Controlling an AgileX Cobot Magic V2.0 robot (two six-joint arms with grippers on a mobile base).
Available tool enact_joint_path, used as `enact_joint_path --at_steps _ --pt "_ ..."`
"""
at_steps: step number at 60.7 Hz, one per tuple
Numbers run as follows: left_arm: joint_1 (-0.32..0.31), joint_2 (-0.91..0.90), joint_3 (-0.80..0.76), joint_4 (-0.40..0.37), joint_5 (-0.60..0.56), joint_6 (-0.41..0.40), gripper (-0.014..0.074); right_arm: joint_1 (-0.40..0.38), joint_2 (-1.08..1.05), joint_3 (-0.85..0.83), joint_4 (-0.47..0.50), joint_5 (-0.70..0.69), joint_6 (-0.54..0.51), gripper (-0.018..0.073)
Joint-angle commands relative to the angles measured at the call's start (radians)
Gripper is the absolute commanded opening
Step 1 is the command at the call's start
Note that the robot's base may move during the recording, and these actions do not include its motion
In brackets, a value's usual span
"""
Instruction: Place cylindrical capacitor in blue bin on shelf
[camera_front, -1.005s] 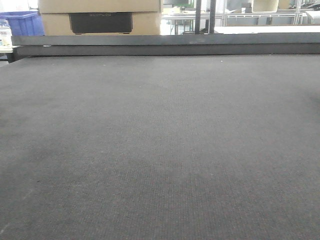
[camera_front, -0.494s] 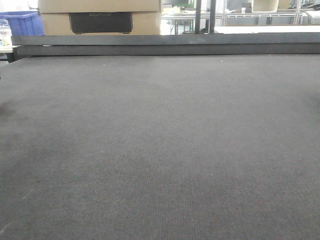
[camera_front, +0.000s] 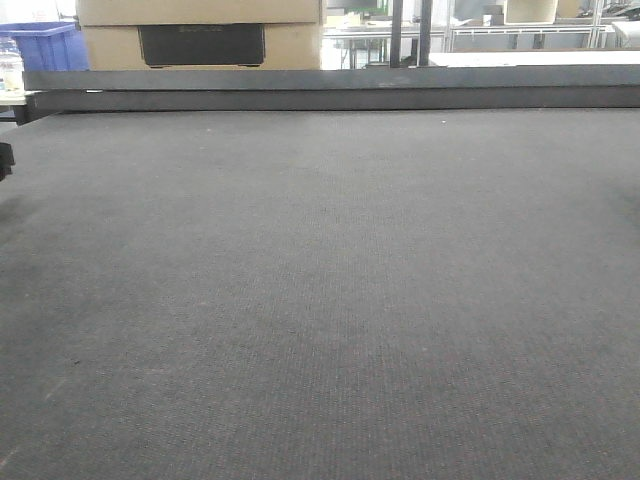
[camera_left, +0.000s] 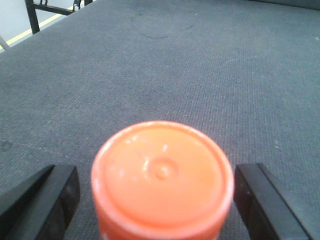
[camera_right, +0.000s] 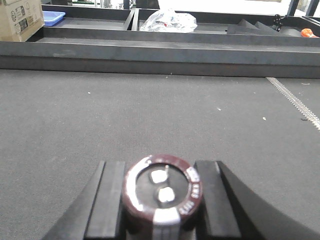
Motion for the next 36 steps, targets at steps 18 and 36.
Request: enact_joint_path --at_steps 18,36 --pt "0.003 -0.028 -0.02 0.002 0.075 0.001 -0.0025 -0.004 -0.014 0.001 -0.005 -0.005 -0.001 -0.0162" --pt "0.003 -0.28 -0.068 0.063 0.434 0.001 -0.0111 -0.004 -0.014 -0.171 -0.005 0.411 -0.001 -0.0162"
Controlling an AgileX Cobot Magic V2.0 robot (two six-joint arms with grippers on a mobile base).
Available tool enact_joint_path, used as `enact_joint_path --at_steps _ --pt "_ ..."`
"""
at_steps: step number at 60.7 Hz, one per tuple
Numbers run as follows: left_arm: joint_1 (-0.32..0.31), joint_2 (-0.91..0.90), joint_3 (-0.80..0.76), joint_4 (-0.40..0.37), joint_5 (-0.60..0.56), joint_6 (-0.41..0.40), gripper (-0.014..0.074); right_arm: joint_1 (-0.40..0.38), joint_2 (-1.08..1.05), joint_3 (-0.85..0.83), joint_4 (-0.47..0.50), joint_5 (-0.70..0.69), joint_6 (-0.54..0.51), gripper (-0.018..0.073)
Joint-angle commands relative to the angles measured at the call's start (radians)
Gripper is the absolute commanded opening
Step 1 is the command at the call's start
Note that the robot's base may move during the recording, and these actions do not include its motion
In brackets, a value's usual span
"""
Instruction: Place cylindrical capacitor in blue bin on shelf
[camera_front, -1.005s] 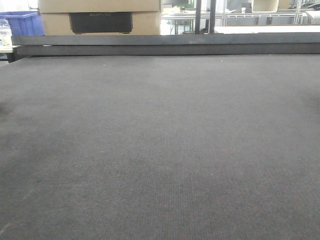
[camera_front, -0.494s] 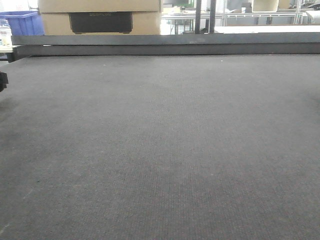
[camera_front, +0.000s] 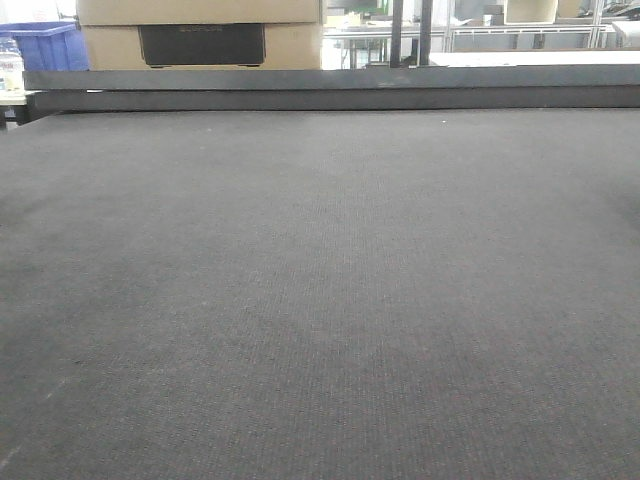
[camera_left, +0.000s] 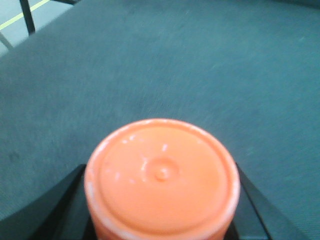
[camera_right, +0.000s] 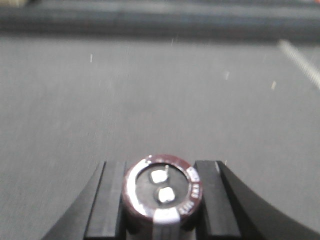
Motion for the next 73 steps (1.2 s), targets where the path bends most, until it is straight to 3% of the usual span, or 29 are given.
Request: enact_joint_path --at_steps 1,17,26,37,50,57,73 --pt "0.003 -0.102 -0.045 0.051 0.159 0.0 -0.0111 -0.004 -0.014 -0.078 -0.005 0.136 -0.001 -0.0162" --pt "-0.019 -0.288 -0.249 0.105 0.683 0.0 -0.0111 -0.002 -0.014 -0.239 -0.006 0.441 -0.003 -0.0162" --pt "-0.068 -0.357 -0.34 0.147 0.877 0.0 -0.0111 0.029 -0.031 -0.258 -0.006 0.572 -0.03 -0.0162" --pt "-0.147 -0.441 -0.344 0.165 0.96 0.0 -0.0111 0.097 -0.103 -0.251 -0.006 0.632 -0.036 -0.0162" --pt "-0.199 -0.508 -0.303 0.155 1.039 0.0 -0.0111 0.118 -0.253 -0.15 -0.006 0.611 -0.036 -0.0162" --pt "-0.199 -0.58 -0.251 0.117 1.055 0.0 -0.0111 0.118 -0.375 -0.05 -0.006 0.567 -0.036 -0.0162" --pt "-0.199 -0.834 -0.102 0.12 1.028 0.0 -0.0111 0.118 -0.623 0.086 -0.006 0.538 -0.036 -0.0162"
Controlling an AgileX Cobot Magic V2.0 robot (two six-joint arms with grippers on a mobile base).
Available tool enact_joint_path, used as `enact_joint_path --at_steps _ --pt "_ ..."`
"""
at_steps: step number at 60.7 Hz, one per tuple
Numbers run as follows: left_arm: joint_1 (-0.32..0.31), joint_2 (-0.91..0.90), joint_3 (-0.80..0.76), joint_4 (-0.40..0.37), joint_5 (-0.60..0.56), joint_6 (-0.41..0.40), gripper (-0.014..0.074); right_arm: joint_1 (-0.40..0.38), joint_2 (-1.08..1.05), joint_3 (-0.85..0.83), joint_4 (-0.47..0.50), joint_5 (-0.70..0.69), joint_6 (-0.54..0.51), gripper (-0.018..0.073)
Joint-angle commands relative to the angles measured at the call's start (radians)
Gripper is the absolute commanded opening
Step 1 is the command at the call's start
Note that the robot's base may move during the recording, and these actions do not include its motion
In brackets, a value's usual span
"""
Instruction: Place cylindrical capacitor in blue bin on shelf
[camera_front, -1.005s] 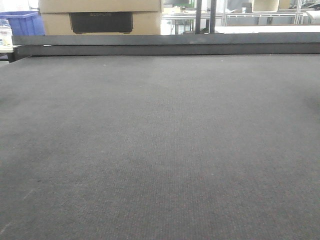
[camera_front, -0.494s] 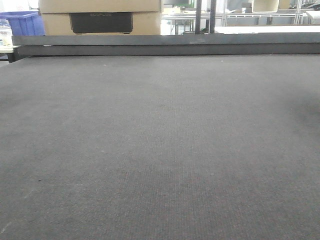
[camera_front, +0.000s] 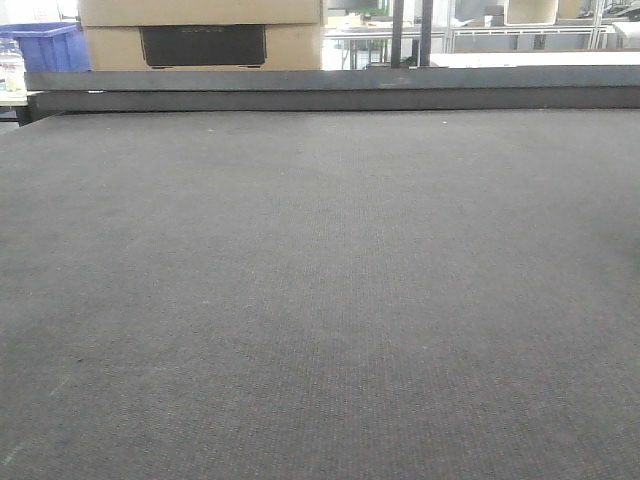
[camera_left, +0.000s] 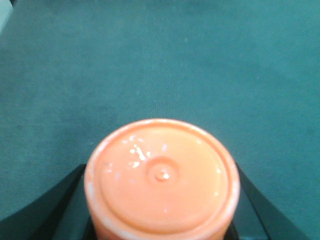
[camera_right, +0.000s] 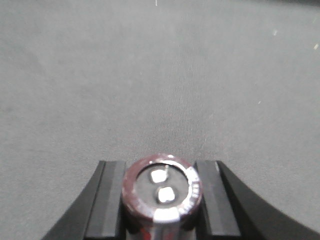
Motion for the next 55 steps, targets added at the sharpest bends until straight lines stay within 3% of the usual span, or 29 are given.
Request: enact_joint_path --at_steps 1,19,55 --pt "-0.007 -0.099 0.04 -0.006 -0.024 0.0 -0.0111 0.002 -0.086 0.016 -0.006 -0.037 -0.008 -0.0162" --pt "-0.007 -0.299 0.073 0.02 -0.054 0.0 -0.0111 0.002 -0.253 -0.007 0.004 -0.057 -0.008 -0.0162" --pt "-0.007 -0.308 0.073 0.02 -0.068 0.0 -0.0111 0.002 -0.273 -0.009 0.016 -0.055 -0.008 -0.0162"
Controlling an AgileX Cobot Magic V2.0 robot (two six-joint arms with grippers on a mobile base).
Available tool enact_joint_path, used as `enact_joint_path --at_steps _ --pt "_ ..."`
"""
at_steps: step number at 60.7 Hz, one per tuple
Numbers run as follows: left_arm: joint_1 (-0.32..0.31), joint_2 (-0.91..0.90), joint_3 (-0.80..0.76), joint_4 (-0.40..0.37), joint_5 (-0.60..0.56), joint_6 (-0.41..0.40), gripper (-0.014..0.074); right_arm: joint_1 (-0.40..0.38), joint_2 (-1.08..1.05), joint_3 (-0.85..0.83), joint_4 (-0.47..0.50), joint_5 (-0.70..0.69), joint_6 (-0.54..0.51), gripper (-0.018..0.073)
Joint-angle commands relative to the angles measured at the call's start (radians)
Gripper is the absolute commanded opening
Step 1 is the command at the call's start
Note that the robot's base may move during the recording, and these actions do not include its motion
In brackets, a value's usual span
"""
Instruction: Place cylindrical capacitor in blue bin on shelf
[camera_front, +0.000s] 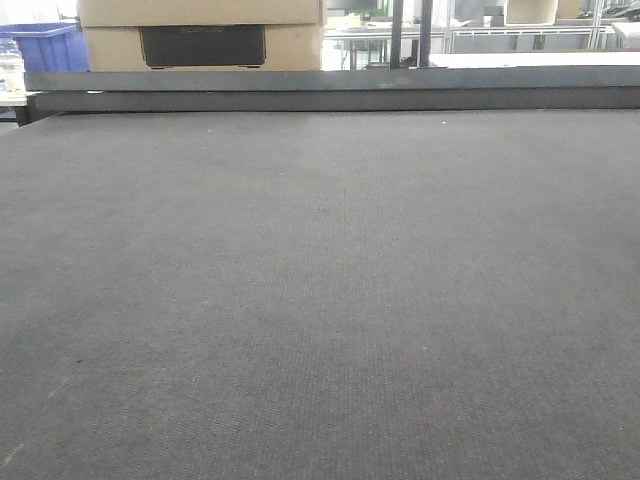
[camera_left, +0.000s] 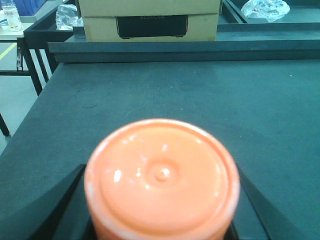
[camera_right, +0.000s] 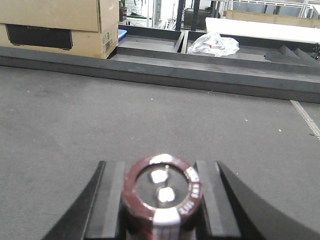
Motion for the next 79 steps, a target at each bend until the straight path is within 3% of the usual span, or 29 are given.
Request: enact_joint_path --at_steps 1,79 --pt "-0.007 -0.005 -0.001 0.005 -0.032 0.0 -0.0111 0.002 -0.005 -0.009 0.004 -0.021 -0.004 -0.0162" --pt "-0.007 -0.005 -0.001 0.005 -0.032 0.0 -0.0111 0.002 -0.005 -0.009 0.004 -0.023 -0.004 -0.0162"
